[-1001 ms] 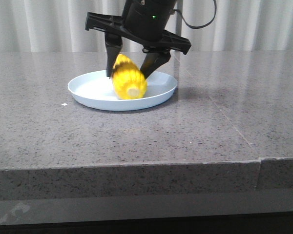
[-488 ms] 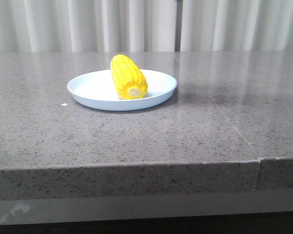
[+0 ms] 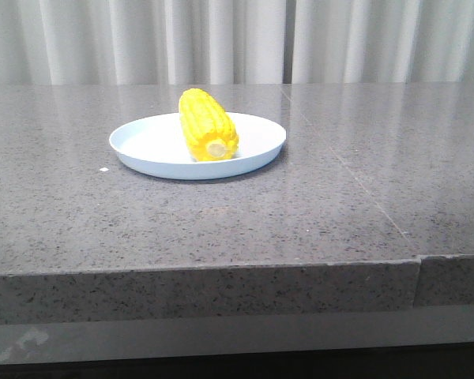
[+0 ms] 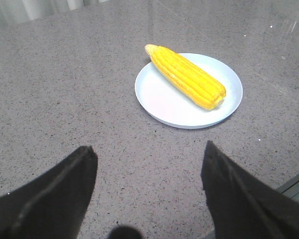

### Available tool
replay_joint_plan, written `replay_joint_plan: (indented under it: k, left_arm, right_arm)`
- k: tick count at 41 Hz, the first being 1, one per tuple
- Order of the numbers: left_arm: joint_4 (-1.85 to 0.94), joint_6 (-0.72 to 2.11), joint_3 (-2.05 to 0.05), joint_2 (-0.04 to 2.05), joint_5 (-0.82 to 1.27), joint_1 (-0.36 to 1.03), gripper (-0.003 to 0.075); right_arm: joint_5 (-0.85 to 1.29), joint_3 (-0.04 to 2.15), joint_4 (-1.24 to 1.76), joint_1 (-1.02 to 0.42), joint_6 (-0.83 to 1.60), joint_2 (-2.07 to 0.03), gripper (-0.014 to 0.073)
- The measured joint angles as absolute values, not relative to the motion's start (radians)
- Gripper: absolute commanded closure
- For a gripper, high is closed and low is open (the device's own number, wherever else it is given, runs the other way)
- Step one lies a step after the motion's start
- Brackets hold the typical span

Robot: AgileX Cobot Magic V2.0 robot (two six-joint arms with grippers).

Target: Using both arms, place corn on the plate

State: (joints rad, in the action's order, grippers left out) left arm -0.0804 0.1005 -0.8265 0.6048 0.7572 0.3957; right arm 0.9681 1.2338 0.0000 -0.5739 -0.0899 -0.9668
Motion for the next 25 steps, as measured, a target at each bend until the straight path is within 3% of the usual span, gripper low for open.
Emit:
replay_joint_plan:
  k: [13, 25]
  left_arm:
    - [-0.080, 0.101, -0.826, 0.605, 0.757, 0.396, 0.0283]
    - [-0.082, 0.101, -0.826, 0.605, 0.752, 0.396, 0.0283]
  right_arm:
    - [1.000, 0.995, 0.000, -0.574, -0.088, -0.649, -0.0050]
    - [1.002, 0.910, 0.000, -0.574, -0.086, -0.539, -0.0050]
